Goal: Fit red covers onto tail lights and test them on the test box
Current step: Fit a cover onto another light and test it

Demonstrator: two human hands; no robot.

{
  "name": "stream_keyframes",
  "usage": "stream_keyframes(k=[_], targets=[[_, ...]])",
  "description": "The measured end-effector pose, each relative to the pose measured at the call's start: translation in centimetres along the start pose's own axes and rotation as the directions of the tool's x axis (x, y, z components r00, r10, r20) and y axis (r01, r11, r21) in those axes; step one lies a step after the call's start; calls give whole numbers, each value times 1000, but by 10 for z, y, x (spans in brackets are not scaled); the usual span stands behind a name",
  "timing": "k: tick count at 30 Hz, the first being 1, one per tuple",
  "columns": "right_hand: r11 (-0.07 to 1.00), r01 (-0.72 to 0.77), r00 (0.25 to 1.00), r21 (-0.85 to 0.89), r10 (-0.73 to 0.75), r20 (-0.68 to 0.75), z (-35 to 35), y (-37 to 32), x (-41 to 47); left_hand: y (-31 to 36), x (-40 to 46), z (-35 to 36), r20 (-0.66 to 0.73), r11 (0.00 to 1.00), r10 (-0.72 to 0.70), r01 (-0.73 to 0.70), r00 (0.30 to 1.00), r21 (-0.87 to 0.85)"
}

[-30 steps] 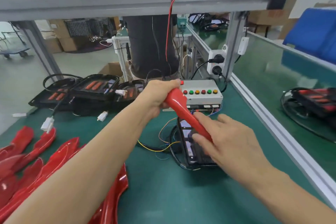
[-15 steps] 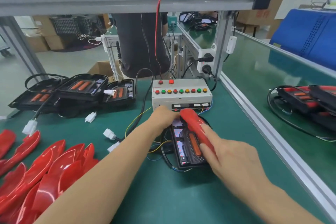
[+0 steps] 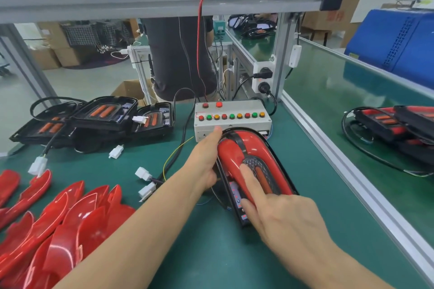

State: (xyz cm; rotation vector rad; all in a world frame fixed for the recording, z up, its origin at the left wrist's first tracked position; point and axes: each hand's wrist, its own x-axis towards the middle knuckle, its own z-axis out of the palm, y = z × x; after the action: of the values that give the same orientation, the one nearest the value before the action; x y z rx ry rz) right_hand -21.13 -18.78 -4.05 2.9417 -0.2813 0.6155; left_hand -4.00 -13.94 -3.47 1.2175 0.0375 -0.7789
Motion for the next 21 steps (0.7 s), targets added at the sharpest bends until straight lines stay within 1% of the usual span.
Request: stream_keyframes(k=[2, 5, 7, 9, 11, 13, 14, 16, 17, 18, 19, 20, 21], targets=[[1000, -24, 1000, -3, 24, -5, 3, -5, 3, -3, -2, 0, -3, 1000, -1, 1, 1000, -14], [1000, -16, 1000, 11, 16, 9, 7, -8, 2, -9, -2, -2, -19, 999, -25, 24, 1000, -42], [999, -29, 999, 26, 28, 37, 7, -6, 1, -10, -2, -4, 16, 998, -43, 43, 999, -50], [998, -38, 998, 49, 35, 56, 6, -4, 2, -9, -4, -7, 89, 997, -52, 56, 995, -48], [998, -41, 998, 41, 39, 47, 4, -3, 2, -9, -5, -10, 173, 1000, -10, 11, 985, -3], [998, -38, 998, 58, 36, 42, 4, -3, 0, -10, -6, -11, 215, 999, 27, -33, 976, 24], [998, -28, 999, 60, 27, 26, 4, -3, 0, -10, -6, -11, 217, 999, 35, -40, 975, 21], [997, -45, 994, 55, 39, 107, 2, -3, 1, -11, -5, -9, 195, 998, 50, -54, 980, 17], [996, -65, 991, 65, 56, 123, 1, -1, 2, -11, -4, -9, 172, 998, 60, -64, 983, 17], [990, -87, 991, 113, 74, 111, 1, 3, -1, -10, -3, -10, 151, 997, 70, -72, 986, 13], [977, -125, 985, 173, 102, 137, -4, 7, -3, -8, -2, -11, 133, 997, 73, -73, 988, 0], [948, -177, 979, 265, 142, 146, -9, 11, -6, -6, -1, -13, 117, 997, 71, -69, 991, -23], [883, -267, 962, 387, 217, 168, -14, 16, -9, -3, -1, -16, 104, 997, 67, -62, 992, -51]])
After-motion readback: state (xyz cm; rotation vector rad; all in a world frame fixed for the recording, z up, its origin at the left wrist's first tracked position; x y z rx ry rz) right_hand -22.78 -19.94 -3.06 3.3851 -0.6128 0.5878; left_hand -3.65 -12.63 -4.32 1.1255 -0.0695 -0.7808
